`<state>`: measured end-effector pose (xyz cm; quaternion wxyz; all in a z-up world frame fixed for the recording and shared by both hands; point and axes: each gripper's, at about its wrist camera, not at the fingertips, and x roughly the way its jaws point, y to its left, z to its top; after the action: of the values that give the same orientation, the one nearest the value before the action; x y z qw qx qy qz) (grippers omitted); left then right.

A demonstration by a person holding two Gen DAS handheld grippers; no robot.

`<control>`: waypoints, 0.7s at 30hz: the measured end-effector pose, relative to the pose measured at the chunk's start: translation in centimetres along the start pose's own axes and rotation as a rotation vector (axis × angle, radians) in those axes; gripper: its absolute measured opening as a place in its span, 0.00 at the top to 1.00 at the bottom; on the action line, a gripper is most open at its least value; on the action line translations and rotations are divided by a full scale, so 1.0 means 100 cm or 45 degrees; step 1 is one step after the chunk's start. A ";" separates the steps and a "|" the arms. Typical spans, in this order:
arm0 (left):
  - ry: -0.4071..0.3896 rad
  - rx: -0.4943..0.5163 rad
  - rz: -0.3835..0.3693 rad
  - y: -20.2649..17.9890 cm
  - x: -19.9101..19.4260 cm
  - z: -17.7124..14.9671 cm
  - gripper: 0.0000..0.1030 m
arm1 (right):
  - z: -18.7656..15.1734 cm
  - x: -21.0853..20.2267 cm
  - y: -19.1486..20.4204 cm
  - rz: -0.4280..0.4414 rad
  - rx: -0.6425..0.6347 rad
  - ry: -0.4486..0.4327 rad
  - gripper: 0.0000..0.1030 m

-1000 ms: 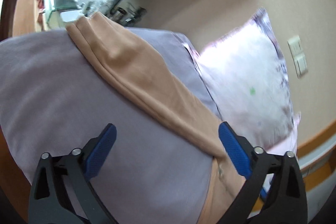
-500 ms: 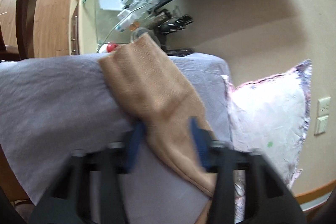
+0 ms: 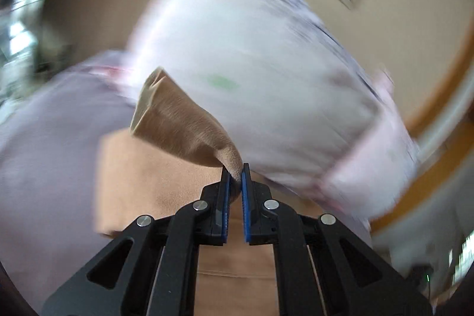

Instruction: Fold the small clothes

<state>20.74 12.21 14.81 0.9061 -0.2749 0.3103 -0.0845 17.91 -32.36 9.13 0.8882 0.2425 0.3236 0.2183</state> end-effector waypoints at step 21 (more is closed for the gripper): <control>0.255 0.535 -0.185 -0.090 0.013 -0.120 0.17 | 0.014 0.053 -0.062 -0.145 0.197 0.179 0.45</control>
<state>14.69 -1.04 11.21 0.8997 -0.0922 0.3535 -0.2390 23.97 -34.77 4.10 0.8528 0.2756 0.4143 0.1584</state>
